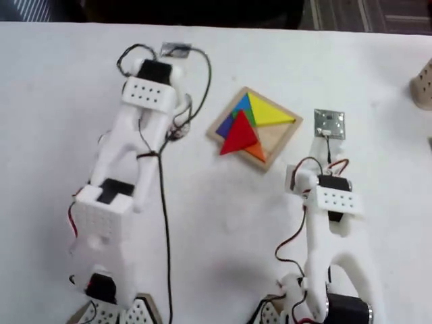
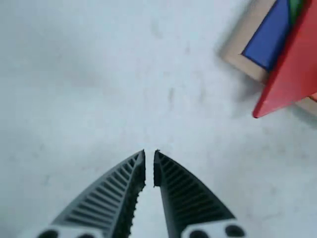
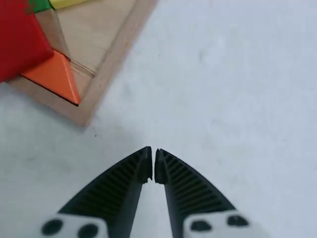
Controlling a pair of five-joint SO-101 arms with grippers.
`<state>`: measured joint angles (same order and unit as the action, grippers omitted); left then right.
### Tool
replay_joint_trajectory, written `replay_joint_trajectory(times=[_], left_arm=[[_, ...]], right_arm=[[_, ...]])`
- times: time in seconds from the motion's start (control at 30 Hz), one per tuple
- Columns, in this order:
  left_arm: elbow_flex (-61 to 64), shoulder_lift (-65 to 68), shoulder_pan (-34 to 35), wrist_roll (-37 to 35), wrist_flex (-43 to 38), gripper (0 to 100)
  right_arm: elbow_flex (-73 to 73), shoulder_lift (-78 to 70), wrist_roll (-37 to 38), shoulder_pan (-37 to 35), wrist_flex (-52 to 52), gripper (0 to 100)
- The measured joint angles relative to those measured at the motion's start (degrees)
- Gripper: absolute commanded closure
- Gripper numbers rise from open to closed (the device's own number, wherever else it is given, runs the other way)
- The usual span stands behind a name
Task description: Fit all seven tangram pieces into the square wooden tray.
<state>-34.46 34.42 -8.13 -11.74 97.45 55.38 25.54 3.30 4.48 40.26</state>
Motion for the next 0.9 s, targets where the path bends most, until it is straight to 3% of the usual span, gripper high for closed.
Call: replay_joint_trajectory(times=[0.13, 0.4, 0.67, 0.9], left_arm=[[10.29, -0.18, 3.69, 3.16, -7.38, 95], [25.05, -0.18, 9.49, 3.87, -22.33, 95], [33.05, -3.87, 9.93, 7.82, -31.38, 95], [46.77, -12.48, 10.02, 8.18, -44.75, 95]], right_arm=[[0.0, 0.0, -6.07, -1.05, 0.0, 85.9], [-1.67, -0.88, -13.36, -1.14, -3.78, 86.5], [-12.04, -14.86, -15.03, -1.14, -4.31, 86.5], [-21.89, -24.62, -19.78, -3.87, -3.78, 86.5]])
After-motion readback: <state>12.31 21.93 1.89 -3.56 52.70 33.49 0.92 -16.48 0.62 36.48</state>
